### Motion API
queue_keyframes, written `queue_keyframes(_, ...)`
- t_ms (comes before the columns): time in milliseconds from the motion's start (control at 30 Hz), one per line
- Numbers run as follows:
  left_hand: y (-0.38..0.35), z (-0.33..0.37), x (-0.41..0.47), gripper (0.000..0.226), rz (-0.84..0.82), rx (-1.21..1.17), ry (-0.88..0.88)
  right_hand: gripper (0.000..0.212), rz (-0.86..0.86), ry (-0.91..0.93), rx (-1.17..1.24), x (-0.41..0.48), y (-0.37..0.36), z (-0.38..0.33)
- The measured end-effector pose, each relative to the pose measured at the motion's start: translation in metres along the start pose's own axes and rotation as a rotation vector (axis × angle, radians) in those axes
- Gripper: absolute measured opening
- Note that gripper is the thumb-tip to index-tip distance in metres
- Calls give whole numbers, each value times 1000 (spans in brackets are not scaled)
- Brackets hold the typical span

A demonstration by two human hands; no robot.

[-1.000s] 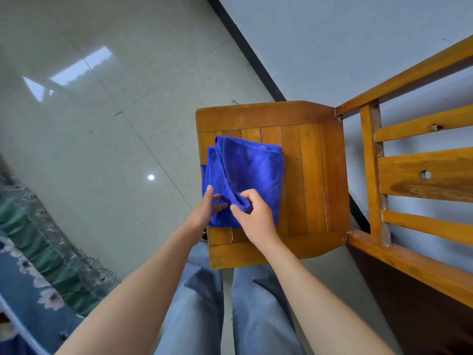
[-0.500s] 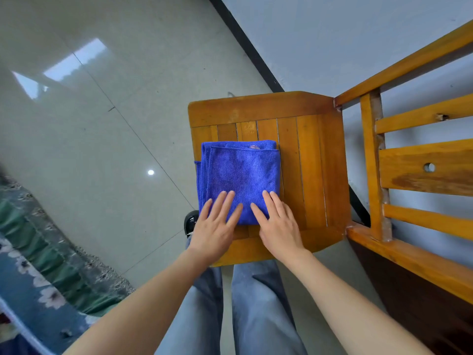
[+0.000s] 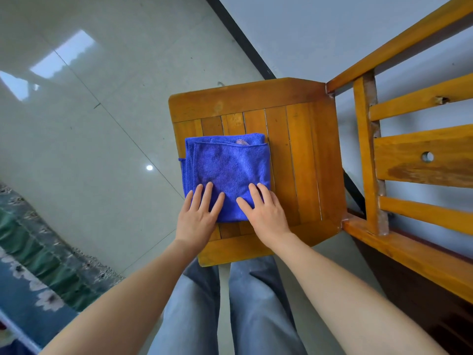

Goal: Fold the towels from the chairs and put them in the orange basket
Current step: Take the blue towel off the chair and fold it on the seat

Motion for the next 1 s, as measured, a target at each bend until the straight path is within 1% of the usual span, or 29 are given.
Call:
queue_keyframes(100,7,-2,7,35,31,-69,9,50,69,19,17,3,6,1)
queue_keyframes(167,14,-2,12,35,17,-74,3,44,97,24,35,4,11,2)
queue_keyframes(233,23,-3,15,29,-34,-82,-20,40,117,35,51,3,20,4)
queue_keyframes(333,40,-2,18,47,-103,-132,-26,40,139,31,66,-5,39,8)
queue_keyframes(400,54,3,18,50,-96,-151,-8,40,163,31,52,-11,54,12)
queue_keyframes(567,112,16,23,58,70,-189,-2,39,275,53,-44,-18,116,33)
queue_keyframes(700,163,21,30,63,125,-123,-62,41,342,87,-116,-33,166,41)
queue_keyframes(767,191,20,36,61,160,-82,-89,43,398,118,-167,-40,198,45)
queue_keyframes(867,265,24,42,54,215,-49,-115,43,518,140,-262,-49,268,56)
queue_keyframes(967,340,26,54,47,321,-11,-123,39,627,137,-373,-58,346,68)
queue_keyframes(1000,368,27,56,47,387,0,-147,37,654,127,-410,-64,370,71)
Point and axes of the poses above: each hand's wrist, its own x-axis towards the middle knuckle, its own y-axis out of the back of the hand, z = x × y, the point moved 7 cm from there along x, towards the middle knuckle
